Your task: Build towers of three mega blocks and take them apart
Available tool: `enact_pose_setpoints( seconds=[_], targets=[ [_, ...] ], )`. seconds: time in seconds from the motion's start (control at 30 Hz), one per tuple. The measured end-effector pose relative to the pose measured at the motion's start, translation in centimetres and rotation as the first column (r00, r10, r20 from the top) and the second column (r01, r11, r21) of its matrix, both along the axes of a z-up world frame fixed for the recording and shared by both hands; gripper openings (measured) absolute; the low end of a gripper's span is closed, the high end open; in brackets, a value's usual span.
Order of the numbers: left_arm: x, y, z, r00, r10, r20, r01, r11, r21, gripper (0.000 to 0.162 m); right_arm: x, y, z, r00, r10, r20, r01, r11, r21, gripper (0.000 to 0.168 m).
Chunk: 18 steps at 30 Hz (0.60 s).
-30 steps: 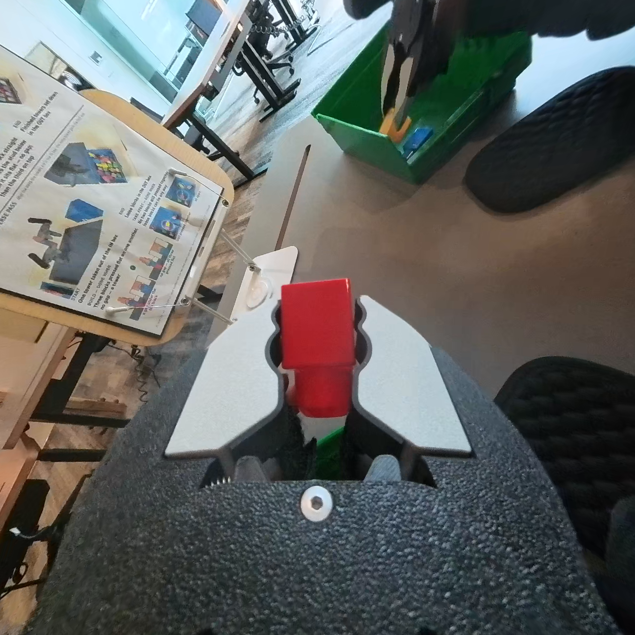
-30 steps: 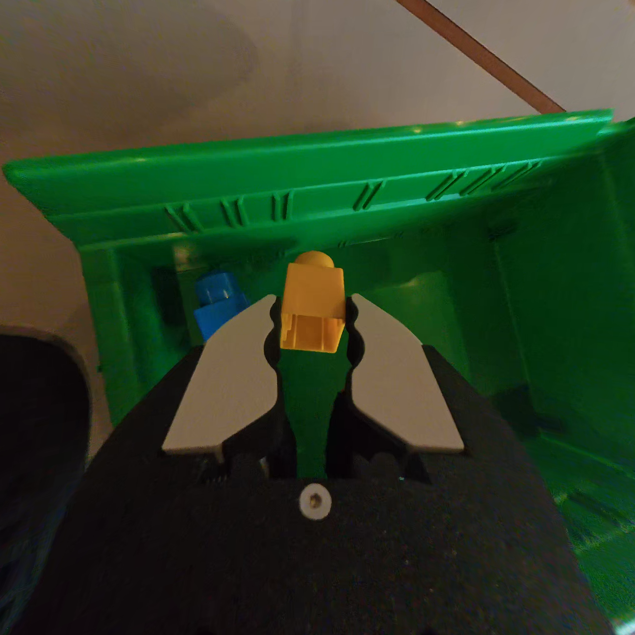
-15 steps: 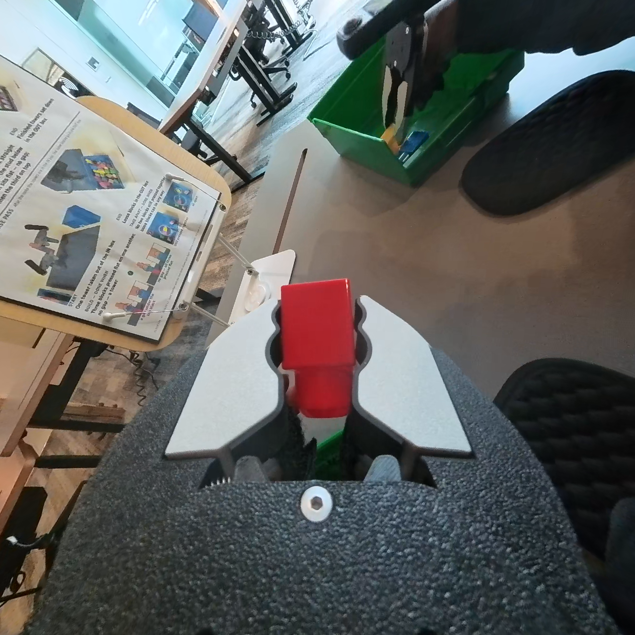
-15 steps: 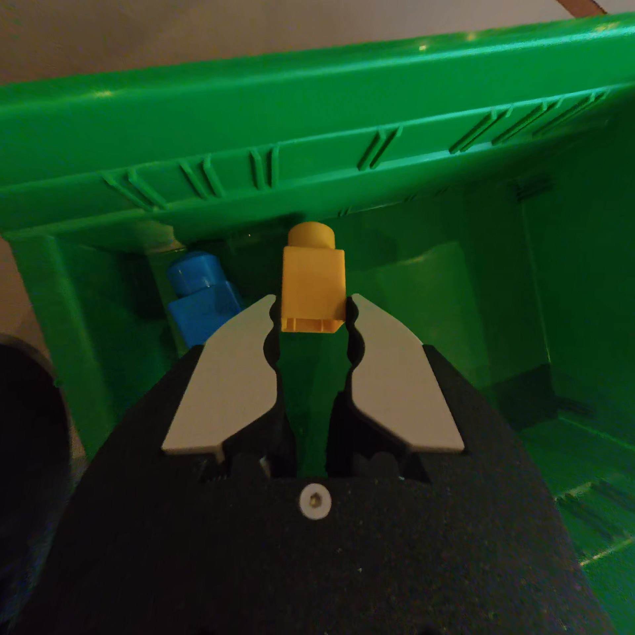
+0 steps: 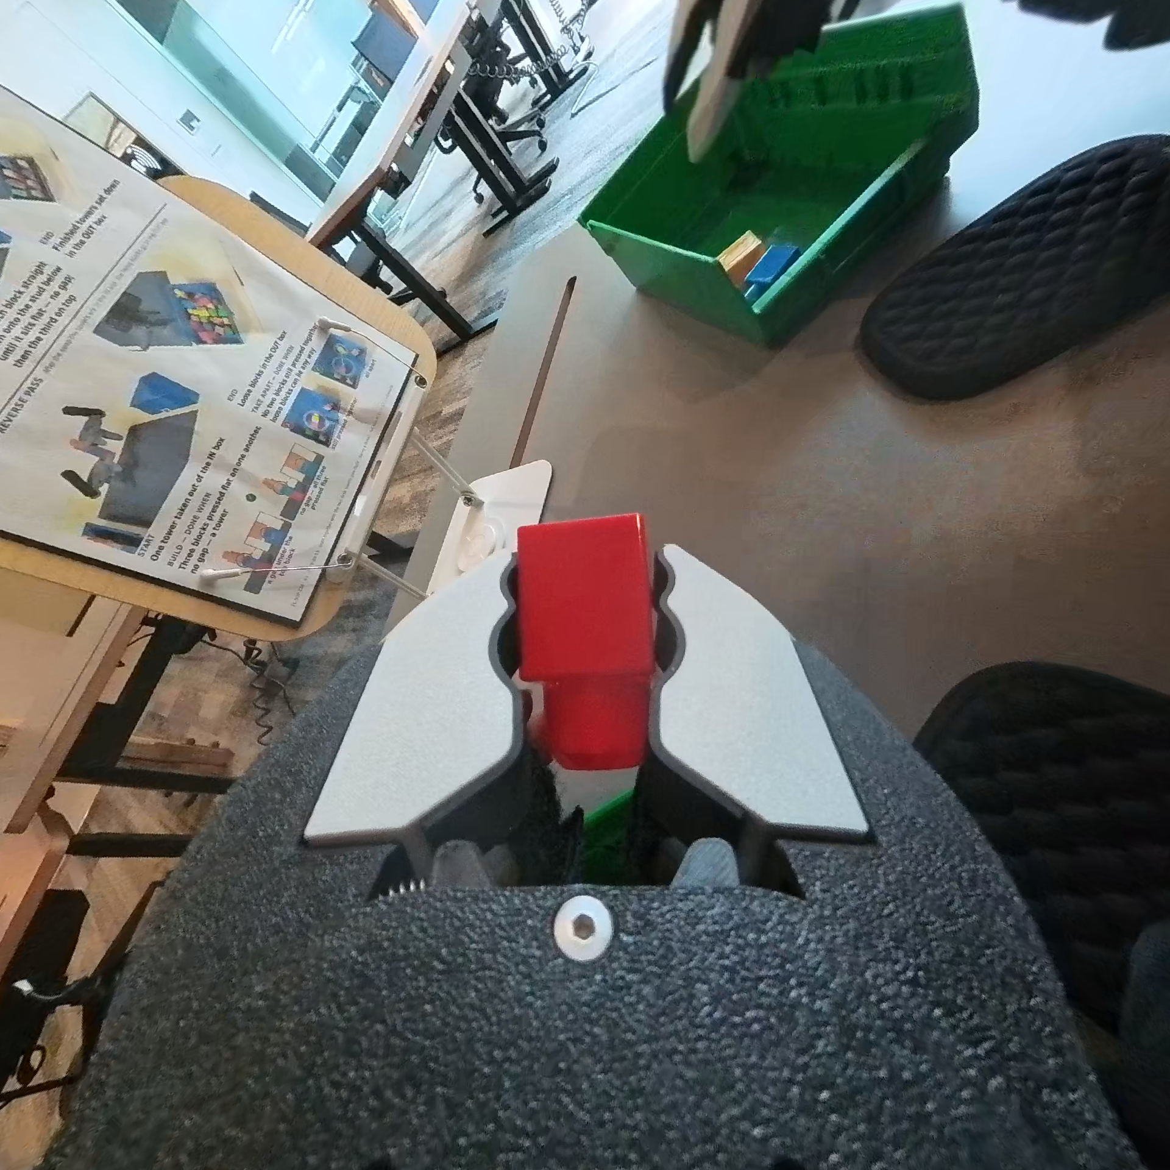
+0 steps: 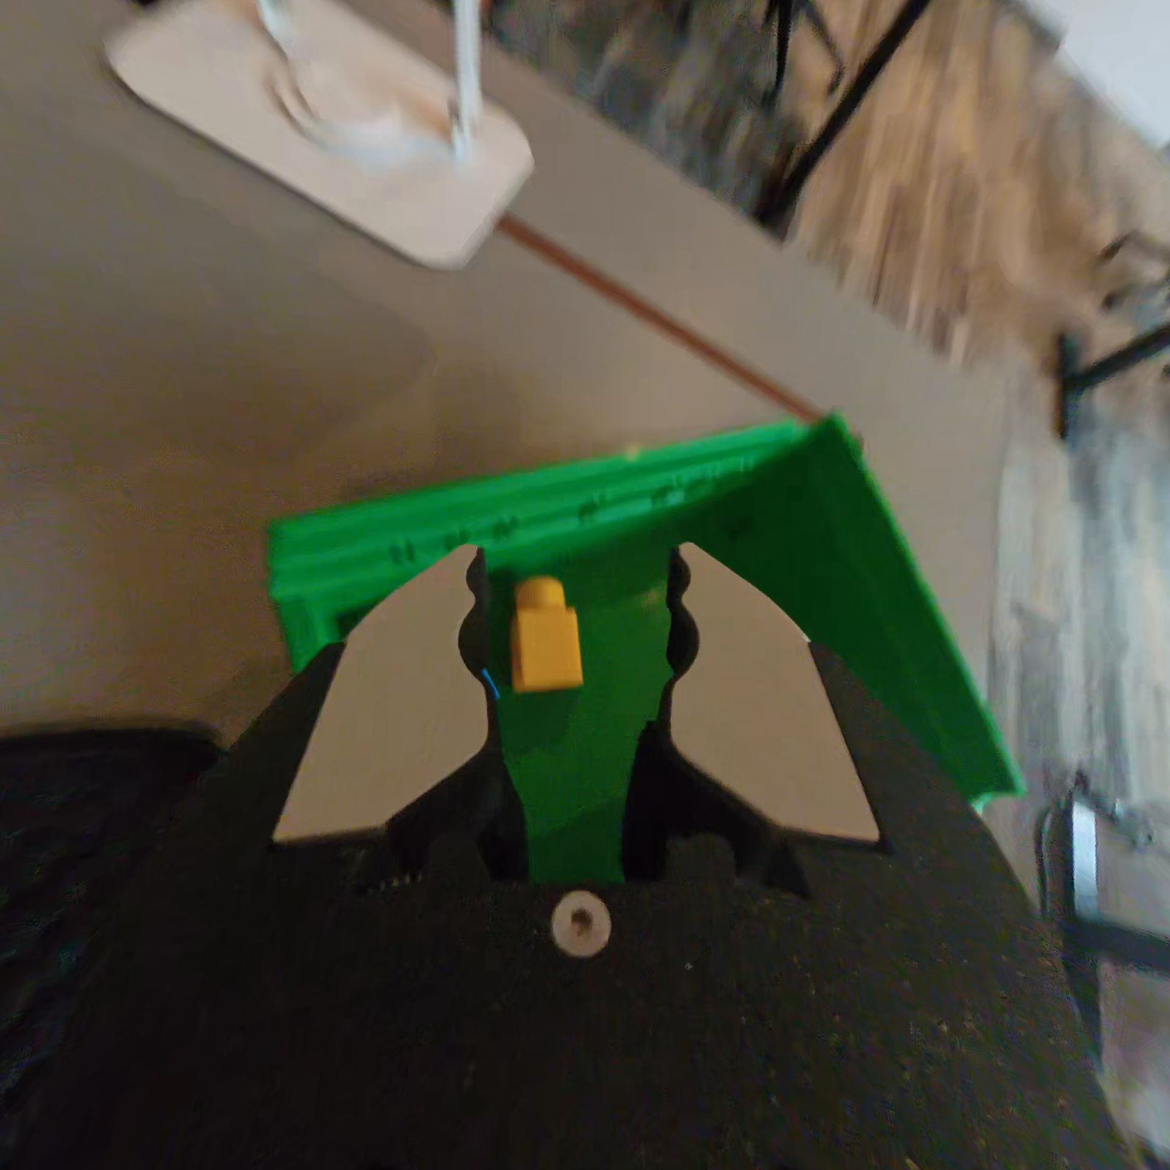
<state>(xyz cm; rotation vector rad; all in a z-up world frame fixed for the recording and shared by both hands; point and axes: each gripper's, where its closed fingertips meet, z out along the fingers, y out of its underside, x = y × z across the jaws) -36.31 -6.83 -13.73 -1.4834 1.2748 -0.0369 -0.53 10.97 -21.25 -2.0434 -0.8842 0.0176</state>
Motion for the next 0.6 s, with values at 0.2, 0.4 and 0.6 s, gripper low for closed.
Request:
enact_pose_setpoints(
  seconds=[0.2, 0.4, 0.6],
  targets=[
    [0.3, 0.2, -0.2, 1.0, -0.005, -0.006, 0.005, 1.0, -0.004, 0.039, -13.8, -7.9, 9.5, 0.833, 0.545, -0.091, -0.497, 0.81, 0.31, 0.055],
    [1.1, 0.0, -0.1, 0.999, -0.034, -0.019, 0.034, 0.999, -0.003, 0.039, -26.5, -17.7, 10.4, 0.438, 0.899, -0.028, -0.842, 0.421, 0.338, 0.057],
    [1.9, -0.2, -0.2, 0.998, -0.068, -0.017, 0.068, 0.998, -0.016, 0.039, -32.8, -19.6, 9.1, 0.33, 0.942, 0.06, -0.896, 0.292, 0.333, 0.048]
  ],
)
